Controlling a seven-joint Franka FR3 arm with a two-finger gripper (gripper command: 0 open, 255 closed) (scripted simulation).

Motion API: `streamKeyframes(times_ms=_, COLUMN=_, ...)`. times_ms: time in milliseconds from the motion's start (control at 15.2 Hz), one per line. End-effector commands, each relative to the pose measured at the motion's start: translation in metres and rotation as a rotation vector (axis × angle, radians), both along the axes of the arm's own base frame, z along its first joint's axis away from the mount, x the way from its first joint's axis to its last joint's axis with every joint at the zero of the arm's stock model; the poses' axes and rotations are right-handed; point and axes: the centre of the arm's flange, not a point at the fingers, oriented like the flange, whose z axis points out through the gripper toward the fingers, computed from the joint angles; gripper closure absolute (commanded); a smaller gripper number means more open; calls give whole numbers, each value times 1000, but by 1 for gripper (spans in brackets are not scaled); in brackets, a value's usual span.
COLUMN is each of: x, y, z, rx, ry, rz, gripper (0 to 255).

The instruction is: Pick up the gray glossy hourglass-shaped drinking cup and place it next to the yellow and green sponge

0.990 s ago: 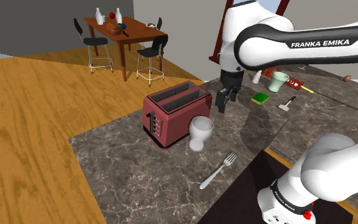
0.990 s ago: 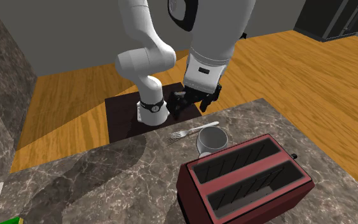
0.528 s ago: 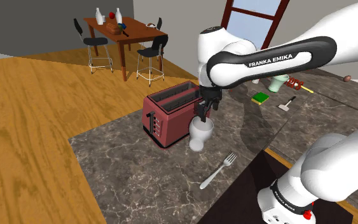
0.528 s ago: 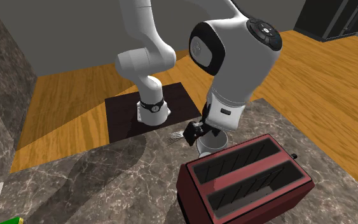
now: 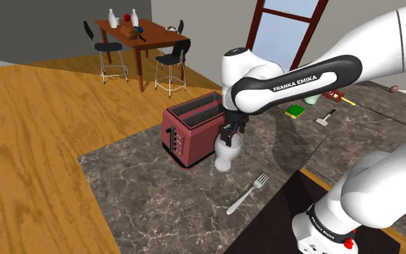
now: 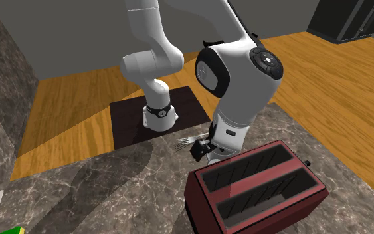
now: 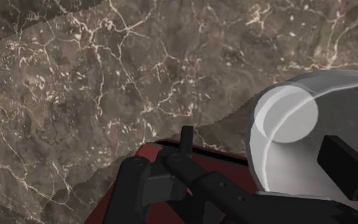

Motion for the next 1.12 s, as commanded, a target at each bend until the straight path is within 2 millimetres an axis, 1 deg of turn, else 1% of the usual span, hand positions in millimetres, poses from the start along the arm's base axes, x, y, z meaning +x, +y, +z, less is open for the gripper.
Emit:
streamKeyframes(times_ms=0, x=-1, y=0, z=-4, rx=0, ry=0, rz=0, gripper=0)
streamKeyframes(times_ms=396, x=-1, y=0, z=-3, rx=0, ry=0, rz=0, gripper=0)
streamKeyframes(times_ms=462, x=-1, y=0, z=-3, rx=0, ry=0, rz=0, gripper=255)
streamKeyframes(times_ms=1056, x=-1, y=0, z=-4, rx=0, ry=0, rz=0, gripper=255)
